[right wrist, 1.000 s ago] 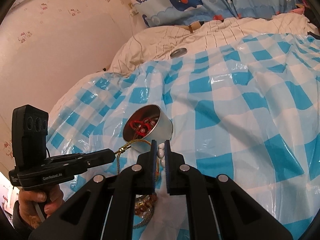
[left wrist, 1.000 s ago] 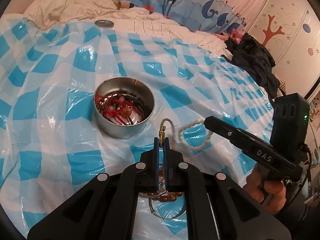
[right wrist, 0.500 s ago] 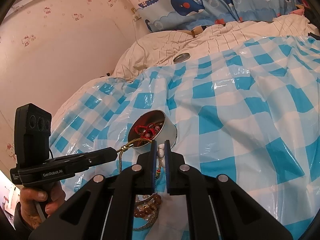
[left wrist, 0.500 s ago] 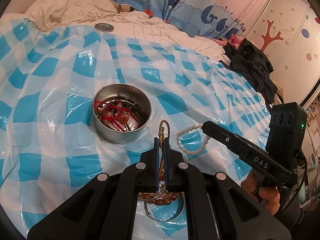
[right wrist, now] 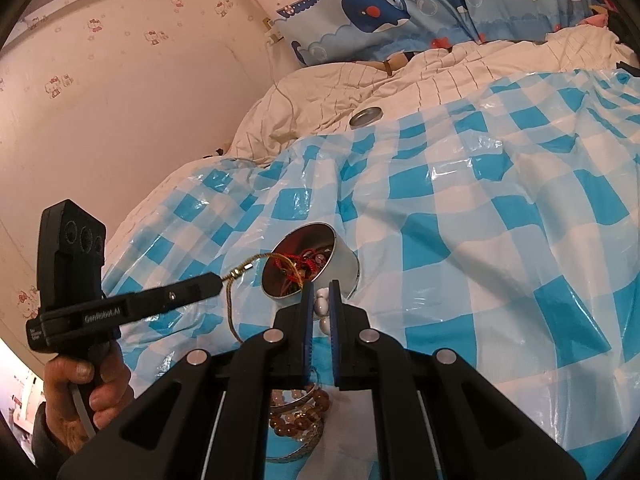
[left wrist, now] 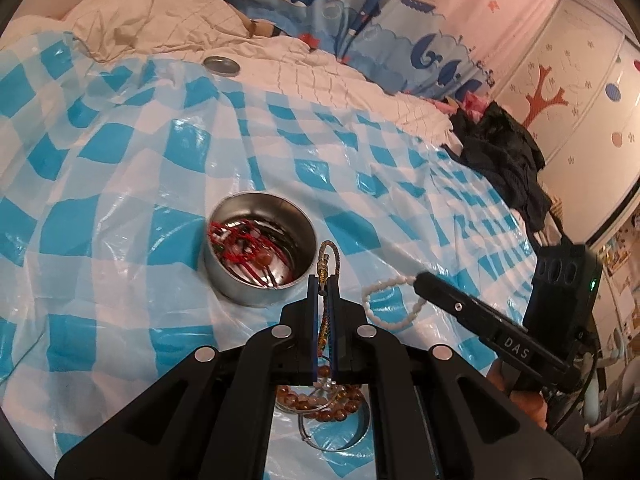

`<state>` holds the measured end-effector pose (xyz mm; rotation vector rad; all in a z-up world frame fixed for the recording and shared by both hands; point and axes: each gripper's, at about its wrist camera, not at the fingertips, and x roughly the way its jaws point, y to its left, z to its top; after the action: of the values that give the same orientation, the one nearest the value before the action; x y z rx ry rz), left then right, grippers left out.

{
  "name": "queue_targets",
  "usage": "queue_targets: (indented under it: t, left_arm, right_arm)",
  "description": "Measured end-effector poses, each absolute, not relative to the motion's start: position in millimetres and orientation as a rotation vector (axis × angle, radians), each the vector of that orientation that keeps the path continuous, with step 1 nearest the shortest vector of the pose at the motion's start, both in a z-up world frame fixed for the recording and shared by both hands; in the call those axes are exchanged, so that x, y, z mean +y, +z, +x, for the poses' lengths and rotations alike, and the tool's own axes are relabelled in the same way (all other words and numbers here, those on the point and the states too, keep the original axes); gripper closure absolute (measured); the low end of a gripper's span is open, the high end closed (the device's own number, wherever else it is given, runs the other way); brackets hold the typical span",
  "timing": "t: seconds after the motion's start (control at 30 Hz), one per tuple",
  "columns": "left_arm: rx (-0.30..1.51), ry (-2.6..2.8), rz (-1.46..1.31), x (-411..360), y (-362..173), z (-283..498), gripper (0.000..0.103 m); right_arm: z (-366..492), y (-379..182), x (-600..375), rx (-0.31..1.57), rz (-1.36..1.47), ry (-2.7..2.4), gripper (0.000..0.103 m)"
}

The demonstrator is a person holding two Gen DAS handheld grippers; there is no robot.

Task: Organize jewelry
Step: 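Carry the white bead bracelet and gold bangle over the silver tin with both tools, then open both tools above the silver tin to drop the bracelets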

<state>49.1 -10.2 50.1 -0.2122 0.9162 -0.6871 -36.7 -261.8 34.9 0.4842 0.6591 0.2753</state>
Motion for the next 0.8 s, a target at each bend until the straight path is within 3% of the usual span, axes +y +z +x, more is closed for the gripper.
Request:
queue_targets:
  t: [0.53,0.67,0.8]
  left_arm:
    - [0.9,-0.644,-0.421,-17,38,103,0.1]
    - [0.974,-0.48,-0.344,-28,14,131,0.099]
    - [1.049,-0.409,-0.32,-24,-1,137,0.093]
  right_arm:
    - [-38,40,-262,0.648,0.54,0.329,0.095]
    - [-35,42,-264,0.644,0.54,0.33,0.095]
    - [-27,45,-264,0.643,0.545,0.336,0.095]
